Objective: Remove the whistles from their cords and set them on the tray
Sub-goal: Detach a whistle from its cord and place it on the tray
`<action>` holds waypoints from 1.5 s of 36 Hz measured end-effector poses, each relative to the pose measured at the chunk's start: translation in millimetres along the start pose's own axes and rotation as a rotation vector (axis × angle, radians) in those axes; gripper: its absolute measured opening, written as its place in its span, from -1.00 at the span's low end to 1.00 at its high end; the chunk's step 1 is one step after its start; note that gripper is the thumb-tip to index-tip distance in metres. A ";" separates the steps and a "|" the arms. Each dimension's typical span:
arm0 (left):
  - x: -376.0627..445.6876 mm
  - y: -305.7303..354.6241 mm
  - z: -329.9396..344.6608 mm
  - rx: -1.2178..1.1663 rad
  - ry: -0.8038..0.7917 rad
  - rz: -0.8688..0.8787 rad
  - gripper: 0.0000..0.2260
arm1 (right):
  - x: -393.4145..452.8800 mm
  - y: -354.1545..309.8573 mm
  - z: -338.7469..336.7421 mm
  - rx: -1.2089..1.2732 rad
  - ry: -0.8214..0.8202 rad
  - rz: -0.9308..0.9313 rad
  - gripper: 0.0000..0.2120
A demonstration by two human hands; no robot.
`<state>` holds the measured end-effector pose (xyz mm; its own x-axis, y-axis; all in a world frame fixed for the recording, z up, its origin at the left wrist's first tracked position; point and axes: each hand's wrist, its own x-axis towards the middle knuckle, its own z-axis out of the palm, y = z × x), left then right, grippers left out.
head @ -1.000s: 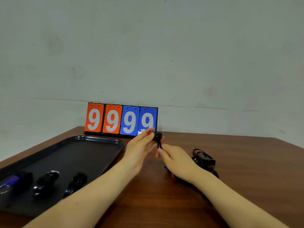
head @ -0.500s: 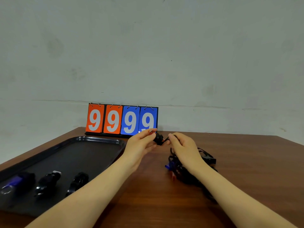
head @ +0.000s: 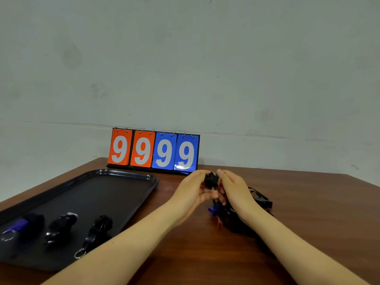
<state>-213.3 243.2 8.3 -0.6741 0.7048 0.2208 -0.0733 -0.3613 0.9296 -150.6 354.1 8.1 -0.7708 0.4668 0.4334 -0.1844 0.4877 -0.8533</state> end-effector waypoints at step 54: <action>7.2 -13.4 -17.9 0.759 0.193 0.174 -0.82 | -1.7 -1.2 -1.1 0.165 -0.076 0.059 -0.88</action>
<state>-230.4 242.2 -7.9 -0.7501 0.5334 0.3910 0.5181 0.1066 0.8486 -148.4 353.6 8.7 -0.8262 0.4305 0.3634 -0.2302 0.3309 -0.9152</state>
